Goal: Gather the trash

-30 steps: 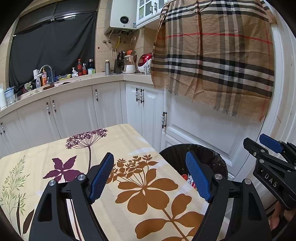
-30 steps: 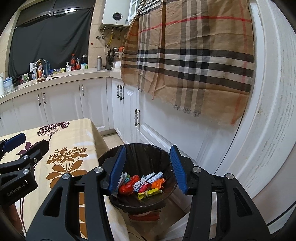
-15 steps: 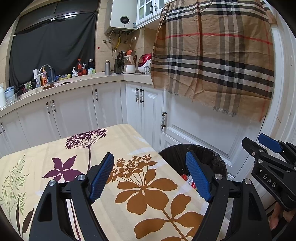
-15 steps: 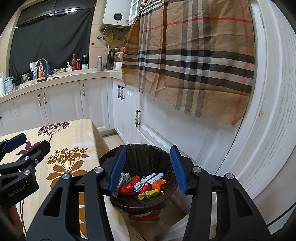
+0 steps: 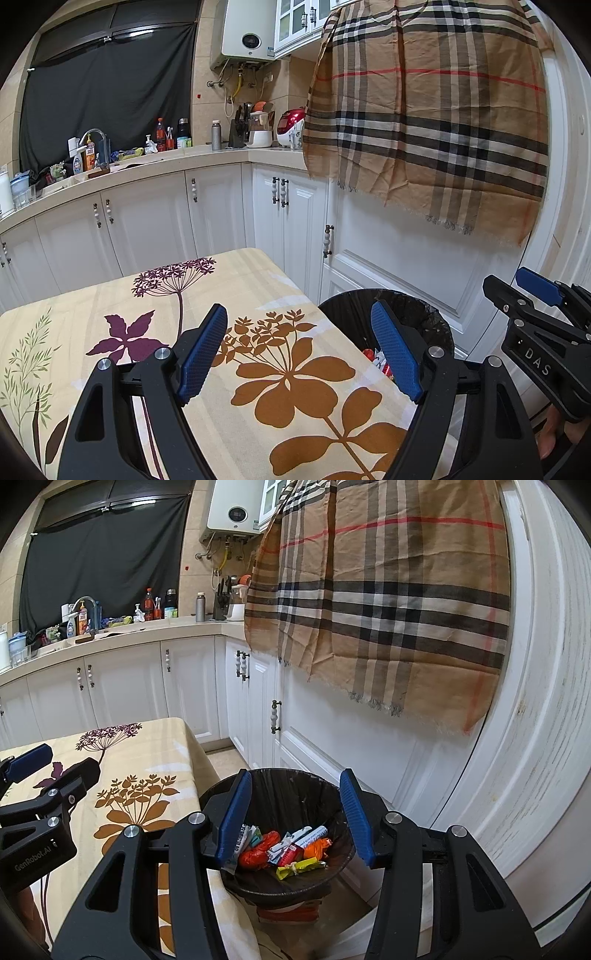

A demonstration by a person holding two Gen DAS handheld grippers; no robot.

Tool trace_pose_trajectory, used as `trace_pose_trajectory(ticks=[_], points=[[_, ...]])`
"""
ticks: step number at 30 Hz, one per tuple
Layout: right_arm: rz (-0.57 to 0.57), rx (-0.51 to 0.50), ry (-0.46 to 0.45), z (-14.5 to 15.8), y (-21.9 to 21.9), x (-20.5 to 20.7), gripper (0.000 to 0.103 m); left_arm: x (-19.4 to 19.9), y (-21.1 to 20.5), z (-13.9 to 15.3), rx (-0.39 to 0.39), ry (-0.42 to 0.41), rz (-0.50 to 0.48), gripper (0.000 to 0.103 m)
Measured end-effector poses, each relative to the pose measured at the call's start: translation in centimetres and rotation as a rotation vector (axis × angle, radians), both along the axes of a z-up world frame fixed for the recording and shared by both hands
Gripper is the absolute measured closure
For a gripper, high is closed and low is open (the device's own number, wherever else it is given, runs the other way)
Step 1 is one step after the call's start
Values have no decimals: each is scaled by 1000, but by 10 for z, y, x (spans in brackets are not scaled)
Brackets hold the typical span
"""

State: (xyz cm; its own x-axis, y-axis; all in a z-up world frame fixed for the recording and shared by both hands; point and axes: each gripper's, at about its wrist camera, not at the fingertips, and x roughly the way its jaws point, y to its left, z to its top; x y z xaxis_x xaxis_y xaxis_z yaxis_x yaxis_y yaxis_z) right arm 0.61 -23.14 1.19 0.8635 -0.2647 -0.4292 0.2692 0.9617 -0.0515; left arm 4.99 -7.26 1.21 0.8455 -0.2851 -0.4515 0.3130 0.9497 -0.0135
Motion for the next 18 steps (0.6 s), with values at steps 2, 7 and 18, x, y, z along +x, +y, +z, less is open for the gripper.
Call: trace_pose_trajectory(ticks=[2,7,18], points=[[0,0,1,0,0,0,55,0,0,0,-1,-1,1,25],[1,-2,1,1,1,0,55,0,0,0,-1,0,1,25],[2,-2,-1,1,1,0,55,-1,0,0,0,-4,2,25]])
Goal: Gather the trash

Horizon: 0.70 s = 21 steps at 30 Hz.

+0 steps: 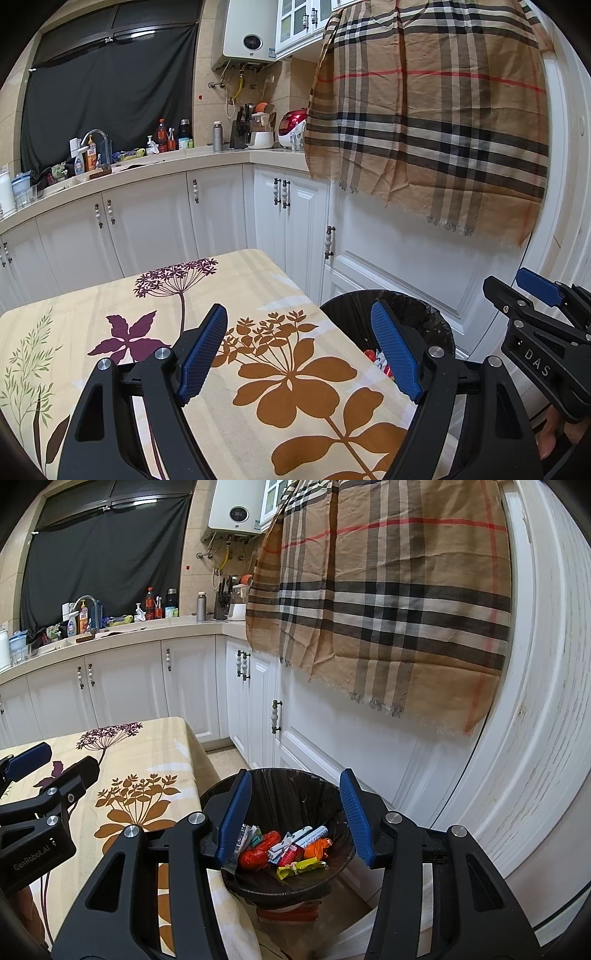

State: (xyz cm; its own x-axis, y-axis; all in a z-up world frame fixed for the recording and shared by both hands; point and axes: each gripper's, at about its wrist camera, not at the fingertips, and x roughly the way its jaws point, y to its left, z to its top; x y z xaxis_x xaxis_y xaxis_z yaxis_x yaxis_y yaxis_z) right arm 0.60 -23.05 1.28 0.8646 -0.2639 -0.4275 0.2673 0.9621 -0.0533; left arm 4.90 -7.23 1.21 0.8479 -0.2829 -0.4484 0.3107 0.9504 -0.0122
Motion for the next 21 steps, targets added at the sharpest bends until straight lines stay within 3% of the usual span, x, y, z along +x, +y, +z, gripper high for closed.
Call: trace_pose_trajectory(ticks=[21], points=[[1,-1,0,0,1,0,55,1,1,1,3,-4,12,25]])
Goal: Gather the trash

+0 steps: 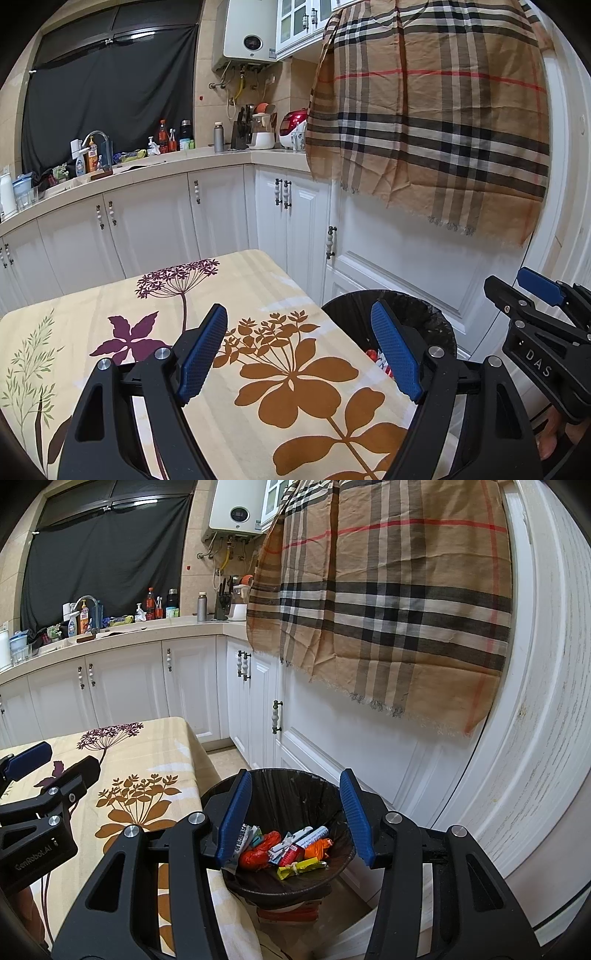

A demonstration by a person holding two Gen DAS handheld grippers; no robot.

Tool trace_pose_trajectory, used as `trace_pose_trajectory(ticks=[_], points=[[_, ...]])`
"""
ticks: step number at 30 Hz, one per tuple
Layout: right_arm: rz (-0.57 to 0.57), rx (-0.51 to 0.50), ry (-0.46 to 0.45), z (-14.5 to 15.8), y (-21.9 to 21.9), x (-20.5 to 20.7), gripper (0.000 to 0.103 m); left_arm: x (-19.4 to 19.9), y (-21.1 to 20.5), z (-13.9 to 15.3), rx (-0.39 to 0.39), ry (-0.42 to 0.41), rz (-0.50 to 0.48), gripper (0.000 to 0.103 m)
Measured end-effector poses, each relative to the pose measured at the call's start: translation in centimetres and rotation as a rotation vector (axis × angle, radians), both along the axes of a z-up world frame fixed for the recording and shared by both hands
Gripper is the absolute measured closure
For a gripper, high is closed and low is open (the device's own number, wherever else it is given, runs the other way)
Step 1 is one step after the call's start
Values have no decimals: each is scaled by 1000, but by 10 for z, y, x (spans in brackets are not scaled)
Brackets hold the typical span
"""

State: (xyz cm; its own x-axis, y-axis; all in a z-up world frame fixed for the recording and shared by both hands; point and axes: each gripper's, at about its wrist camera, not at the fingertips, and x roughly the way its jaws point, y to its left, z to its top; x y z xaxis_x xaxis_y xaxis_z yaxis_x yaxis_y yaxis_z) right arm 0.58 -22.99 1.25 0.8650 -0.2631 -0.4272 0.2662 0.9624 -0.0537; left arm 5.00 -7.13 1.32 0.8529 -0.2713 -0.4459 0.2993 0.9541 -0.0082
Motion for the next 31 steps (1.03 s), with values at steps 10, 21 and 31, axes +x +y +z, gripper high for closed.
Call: trace_pose_trajectory(ticks=[10,21,31], points=[[2,-1,4,0,1,0,55,2,-1,-2,-7,11,-2,19],[3,-3,8,-1,2,0,55,0,-6,-3,46,-40,29,16],[28,-4,8,-2,8,2,49,7,6,-8,64,12,57,16]])
